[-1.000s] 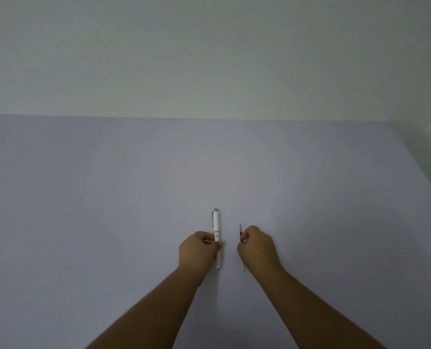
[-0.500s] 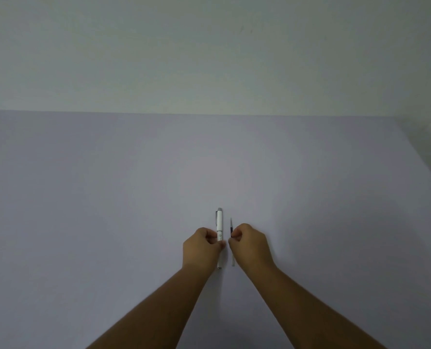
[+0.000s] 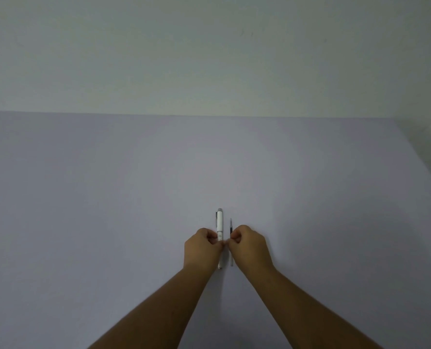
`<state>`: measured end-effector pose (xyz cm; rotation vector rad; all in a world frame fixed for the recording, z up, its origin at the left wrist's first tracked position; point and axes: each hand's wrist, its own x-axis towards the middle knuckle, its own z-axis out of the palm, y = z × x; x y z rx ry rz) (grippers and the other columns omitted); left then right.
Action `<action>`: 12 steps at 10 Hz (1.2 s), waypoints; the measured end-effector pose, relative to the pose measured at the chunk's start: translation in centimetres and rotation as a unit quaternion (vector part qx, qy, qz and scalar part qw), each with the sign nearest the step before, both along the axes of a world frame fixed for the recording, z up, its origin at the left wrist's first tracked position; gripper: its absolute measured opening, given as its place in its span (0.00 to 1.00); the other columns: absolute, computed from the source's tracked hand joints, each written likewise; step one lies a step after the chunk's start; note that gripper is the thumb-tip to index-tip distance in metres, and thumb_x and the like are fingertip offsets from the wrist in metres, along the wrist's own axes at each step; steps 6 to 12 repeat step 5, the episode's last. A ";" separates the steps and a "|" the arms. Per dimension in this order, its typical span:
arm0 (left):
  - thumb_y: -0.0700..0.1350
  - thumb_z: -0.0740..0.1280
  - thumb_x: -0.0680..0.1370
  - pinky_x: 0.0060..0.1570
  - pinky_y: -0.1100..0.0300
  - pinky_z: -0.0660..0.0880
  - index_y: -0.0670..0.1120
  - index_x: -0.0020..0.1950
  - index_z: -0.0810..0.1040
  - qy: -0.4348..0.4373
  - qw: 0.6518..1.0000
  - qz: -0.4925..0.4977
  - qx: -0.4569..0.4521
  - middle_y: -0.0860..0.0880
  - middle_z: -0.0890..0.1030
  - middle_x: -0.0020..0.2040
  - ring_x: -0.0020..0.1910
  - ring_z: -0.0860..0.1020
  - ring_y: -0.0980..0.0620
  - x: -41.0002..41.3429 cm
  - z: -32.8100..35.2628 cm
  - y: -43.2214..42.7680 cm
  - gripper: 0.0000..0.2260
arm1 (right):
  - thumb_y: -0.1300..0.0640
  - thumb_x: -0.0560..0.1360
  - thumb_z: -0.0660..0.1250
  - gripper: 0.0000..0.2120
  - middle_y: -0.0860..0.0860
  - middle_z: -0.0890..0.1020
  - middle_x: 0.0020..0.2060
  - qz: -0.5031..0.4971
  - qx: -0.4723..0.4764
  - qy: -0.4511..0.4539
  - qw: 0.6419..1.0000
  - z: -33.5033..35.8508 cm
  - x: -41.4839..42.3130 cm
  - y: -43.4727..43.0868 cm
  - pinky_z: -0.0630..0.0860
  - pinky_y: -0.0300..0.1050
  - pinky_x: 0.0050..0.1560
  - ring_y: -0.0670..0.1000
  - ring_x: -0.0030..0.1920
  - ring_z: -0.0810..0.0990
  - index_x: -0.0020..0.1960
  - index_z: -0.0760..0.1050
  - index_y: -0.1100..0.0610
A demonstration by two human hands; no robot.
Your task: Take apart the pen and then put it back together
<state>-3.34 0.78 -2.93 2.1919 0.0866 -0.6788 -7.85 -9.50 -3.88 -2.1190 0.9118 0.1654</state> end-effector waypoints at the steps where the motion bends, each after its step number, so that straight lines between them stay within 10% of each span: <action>1: 0.44 0.70 0.75 0.45 0.65 0.72 0.45 0.55 0.77 0.000 1.000 0.004 0.001 0.53 0.77 0.42 0.42 0.76 0.54 0.0 0.1 0.1 0.10 | 0.58 0.73 0.65 0.06 0.54 0.82 0.45 -0.003 0.000 -0.003 1.000 0.0 -0.1 0.0 0.80 0.49 0.49 0.54 0.45 0.81 0.49 0.77 0.56; 12: 0.46 0.60 0.80 0.55 0.58 0.74 0.45 0.66 0.72 -0.039 0.999 -0.004 0.017 0.47 0.78 0.56 0.52 0.76 0.50 0.5 2.3 0.7 0.15 | 0.51 0.76 0.62 0.08 0.53 0.82 0.44 -0.006 -0.035 -0.039 0.999 2.0 0.1 -0.5 0.79 0.50 0.47 0.53 0.44 0.80 0.46 0.76 0.56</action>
